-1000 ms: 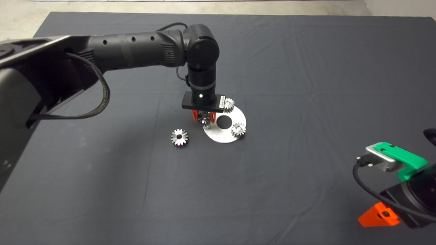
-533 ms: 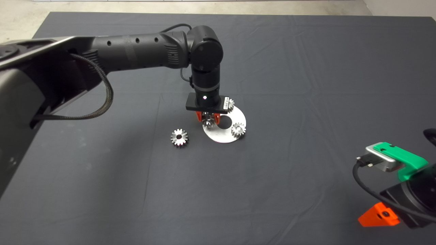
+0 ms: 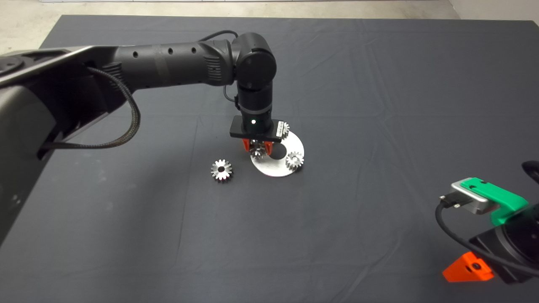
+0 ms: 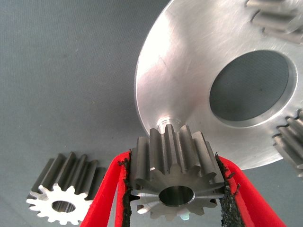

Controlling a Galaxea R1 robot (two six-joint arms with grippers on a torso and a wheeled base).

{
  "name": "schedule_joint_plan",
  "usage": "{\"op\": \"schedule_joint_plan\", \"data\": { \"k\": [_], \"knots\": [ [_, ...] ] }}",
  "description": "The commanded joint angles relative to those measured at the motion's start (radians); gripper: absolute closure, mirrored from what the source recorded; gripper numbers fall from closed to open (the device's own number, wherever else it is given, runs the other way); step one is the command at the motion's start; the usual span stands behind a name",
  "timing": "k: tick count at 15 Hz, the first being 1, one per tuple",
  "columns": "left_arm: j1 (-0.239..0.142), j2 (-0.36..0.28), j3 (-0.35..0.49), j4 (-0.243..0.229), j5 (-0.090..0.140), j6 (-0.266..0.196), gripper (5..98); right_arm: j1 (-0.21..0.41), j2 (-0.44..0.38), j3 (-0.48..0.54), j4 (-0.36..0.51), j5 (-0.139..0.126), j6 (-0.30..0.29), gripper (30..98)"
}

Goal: Remove an incorrectly installed larger gear and replace it with the correct smaller gear

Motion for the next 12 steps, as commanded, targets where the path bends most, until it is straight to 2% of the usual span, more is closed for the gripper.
{"op": "schedule_joint_plan", "data": {
  "k": [1, 7, 9, 12],
  "knots": [
    [-0.022, -0.003, 0.001, 0.004, 0.043, 0.001, 68.0, 0.015, 0.001, 0.003, 0.031, -0.058, 0.005, 31.6],
    [-0.019, -0.001, -0.003, 0.004, 0.043, 0.002, 68.0, 0.015, -0.002, 0.003, 0.031, -0.058, 0.005, 31.6],
    [0.006, -0.003, -0.003, 0.006, 0.043, 0.002, 68.0, 0.015, -0.003, 0.003, 0.031, -0.058, 0.005, 31.6],
    [0.012, 0.000, -0.002, 0.006, 0.042, 0.002, 68.0, 0.015, -0.002, 0.003, 0.031, -0.058, 0.007, 31.6]
  ]
}}
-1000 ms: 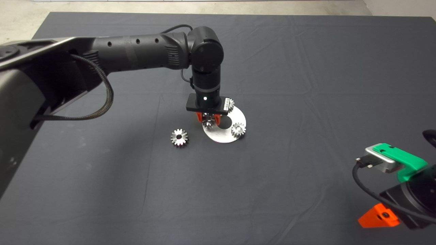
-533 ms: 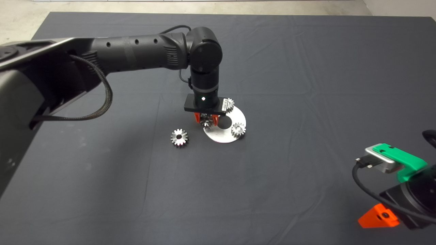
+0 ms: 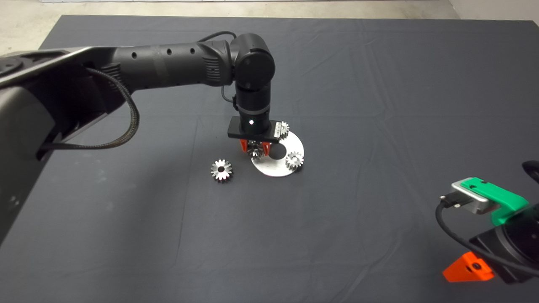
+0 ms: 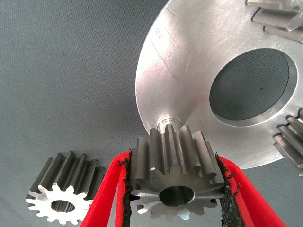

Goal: Remove an incorrectly installed larger gear and replace it with the correct smaller gear

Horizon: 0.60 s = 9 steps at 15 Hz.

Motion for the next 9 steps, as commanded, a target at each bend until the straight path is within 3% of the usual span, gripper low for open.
{"op": "schedule_joint_plan", "data": {
  "k": [1, 9],
  "knots": [
    [0.013, 0.000, -0.001, 0.005, 0.043, 0.002, 68.0, 0.015, -0.003, 0.003, 0.031, -0.058, 0.006, 31.6],
    [0.023, 0.004, 0.007, 0.005, 0.041, 0.000, 68.0, 0.015, -0.003, 0.003, 0.031, -0.058, 0.008, 31.6]
  ]
}}
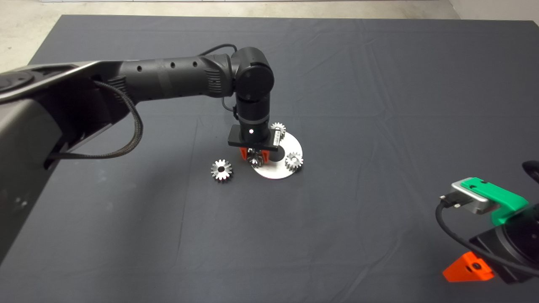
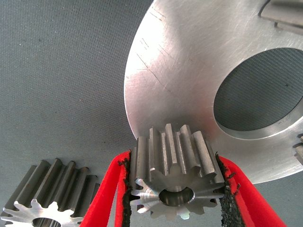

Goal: Remove an incorrectly installed larger gear and replace it with the correct smaller gear

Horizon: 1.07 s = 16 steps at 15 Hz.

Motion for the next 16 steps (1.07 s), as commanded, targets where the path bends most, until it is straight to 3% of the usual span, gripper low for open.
{"op": "schedule_joint_plan", "data": {
  "k": [1, 7, 8, 9, 10, 11, 13, 14, 16],
  "knots": [
    [-0.017, 0.000, 0.010, -0.011, 0.042, 0.000, 67.3, 0.015, -0.005, 0.003, 0.031, -0.058, 0.007, 31.6],
    [-0.026, 0.006, 0.028, -0.014, 0.036, -0.001, 60.4, 0.015, -0.006, 0.003, 0.031, -0.058, 0.009, 31.6],
    [-0.050, 0.006, 0.048, -0.015, 0.042, -0.007, 60.4, 0.015, -0.006, 0.003, 0.031, -0.058, 0.009, 31.6],
    [-0.109, 0.005, 0.090, -0.016, 0.045, -0.013, 60.4, 0.016, -0.006, 0.003, 0.031, -0.058, 0.007, 31.6],
    [-0.174, -0.003, 0.131, -0.024, 0.043, -0.046, 56.8, 0.016, -0.007, 0.003, 0.031, -0.059, 0.007, 31.6],
    [-0.214, -0.024, 0.164, -0.029, 0.039, -0.083, 55.0, 0.016, -0.006, 0.003, 0.031, -0.059, 0.007, 31.6],
    [-0.225, -0.070, 0.324, -0.031, 0.031, -0.127, 52.9, 0.017, -0.009, 0.003, 0.031, -0.059, 0.007, 31.6],
    [-0.230, -0.105, 0.390, -0.031, 0.031, -0.195, 50.0, 0.017, -0.010, 0.003, 0.031, -0.059, 0.006, 31.6],
    [-0.248, -0.197, 0.603, -0.031, 0.034, -0.304, 47.1, 0.017, -0.009, 0.003, 0.031, -0.059, 0.007, 31.6]
  ]
}}
